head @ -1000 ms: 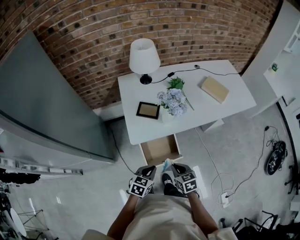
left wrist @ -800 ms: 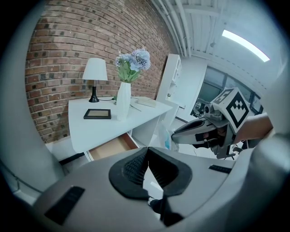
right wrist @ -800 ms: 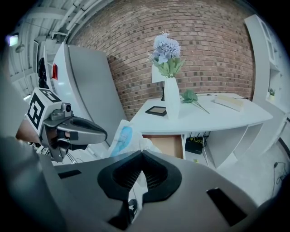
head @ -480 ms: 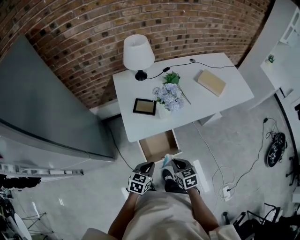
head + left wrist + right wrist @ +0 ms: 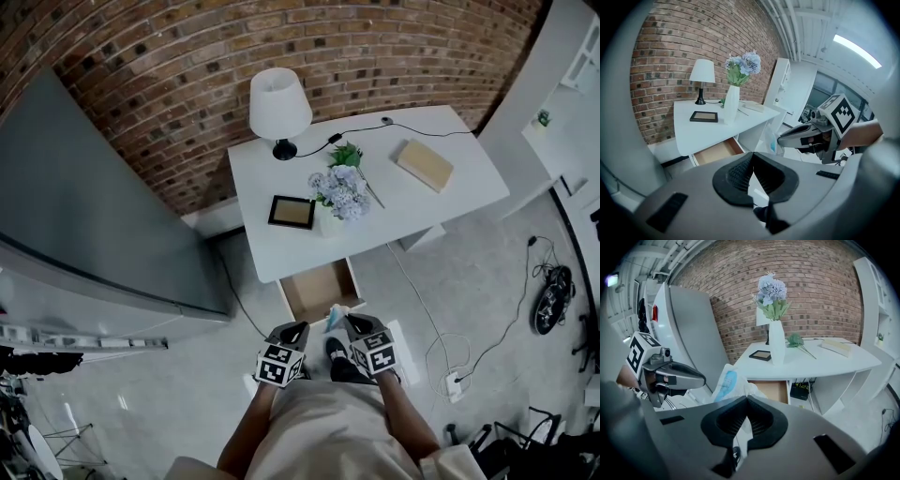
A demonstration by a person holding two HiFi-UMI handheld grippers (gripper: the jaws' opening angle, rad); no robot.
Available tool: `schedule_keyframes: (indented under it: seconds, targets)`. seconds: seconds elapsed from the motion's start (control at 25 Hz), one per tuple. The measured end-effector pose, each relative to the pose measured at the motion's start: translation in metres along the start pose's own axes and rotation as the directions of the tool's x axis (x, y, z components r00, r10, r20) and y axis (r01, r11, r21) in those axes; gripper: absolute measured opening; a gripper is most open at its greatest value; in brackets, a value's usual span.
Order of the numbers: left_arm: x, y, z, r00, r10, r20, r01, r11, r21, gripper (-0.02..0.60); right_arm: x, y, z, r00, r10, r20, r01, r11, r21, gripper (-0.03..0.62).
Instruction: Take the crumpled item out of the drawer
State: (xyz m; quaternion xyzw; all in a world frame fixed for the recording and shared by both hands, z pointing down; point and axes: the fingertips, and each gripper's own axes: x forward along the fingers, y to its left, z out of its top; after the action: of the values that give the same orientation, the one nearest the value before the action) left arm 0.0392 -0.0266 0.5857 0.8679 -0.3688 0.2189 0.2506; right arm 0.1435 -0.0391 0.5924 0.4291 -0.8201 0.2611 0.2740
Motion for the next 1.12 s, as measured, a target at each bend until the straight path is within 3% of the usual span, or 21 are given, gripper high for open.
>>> schedule_keyframes:
  seconds: [1.12]
  targets:
    - [-0.006, 0.007, -0.008, 1.000, 0.025, 0.003, -0.025, 0.999, -0.035, 0.017, 0.002, 0.005, -0.016, 0.999, 0.005, -0.052, -0.005, 1.000, -0.015, 0.026]
